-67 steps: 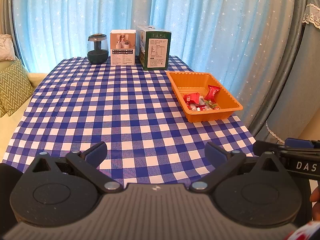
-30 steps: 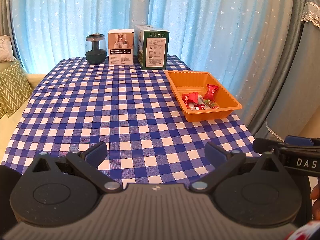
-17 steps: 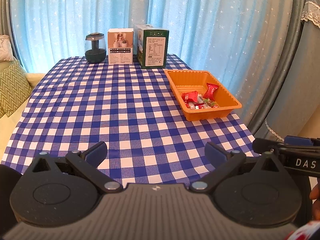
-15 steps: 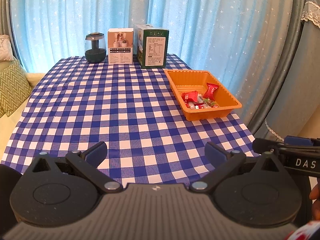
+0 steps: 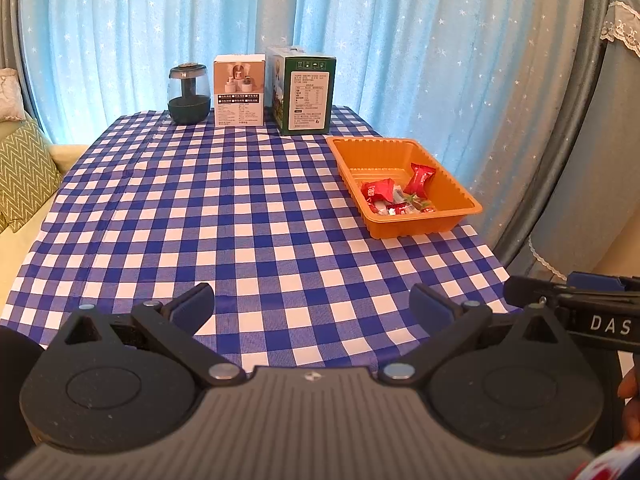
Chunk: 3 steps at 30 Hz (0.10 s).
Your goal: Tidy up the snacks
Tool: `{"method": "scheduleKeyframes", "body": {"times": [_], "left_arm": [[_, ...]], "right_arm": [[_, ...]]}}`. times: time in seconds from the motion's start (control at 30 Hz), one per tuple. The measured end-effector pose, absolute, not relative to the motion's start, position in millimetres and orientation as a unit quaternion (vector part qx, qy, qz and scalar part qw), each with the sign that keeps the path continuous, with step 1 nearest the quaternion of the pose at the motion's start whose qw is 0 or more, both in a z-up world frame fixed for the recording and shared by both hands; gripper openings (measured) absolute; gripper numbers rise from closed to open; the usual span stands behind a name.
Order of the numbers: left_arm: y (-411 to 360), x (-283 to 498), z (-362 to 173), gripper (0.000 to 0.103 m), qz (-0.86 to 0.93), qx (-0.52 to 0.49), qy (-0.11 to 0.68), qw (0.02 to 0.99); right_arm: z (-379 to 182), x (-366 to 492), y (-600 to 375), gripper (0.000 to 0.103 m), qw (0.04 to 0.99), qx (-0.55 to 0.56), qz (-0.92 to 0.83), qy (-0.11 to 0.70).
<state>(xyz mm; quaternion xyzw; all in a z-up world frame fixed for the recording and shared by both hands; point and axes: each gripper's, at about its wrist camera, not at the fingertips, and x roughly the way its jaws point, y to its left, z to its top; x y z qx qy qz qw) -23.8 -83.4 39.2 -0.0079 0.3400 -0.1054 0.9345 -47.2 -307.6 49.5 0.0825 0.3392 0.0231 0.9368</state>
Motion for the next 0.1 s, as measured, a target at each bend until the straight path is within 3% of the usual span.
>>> {"method": "scheduleKeyframes", "body": {"times": [0.1], "left_arm": [[-82.1,-24.6,37.8,0.103,-0.106,-0.008,0.339,0.935]], "right_arm": [[48.1,-48.5,-307.2,0.088,0.937,0.082,0.022,0.339]]}}
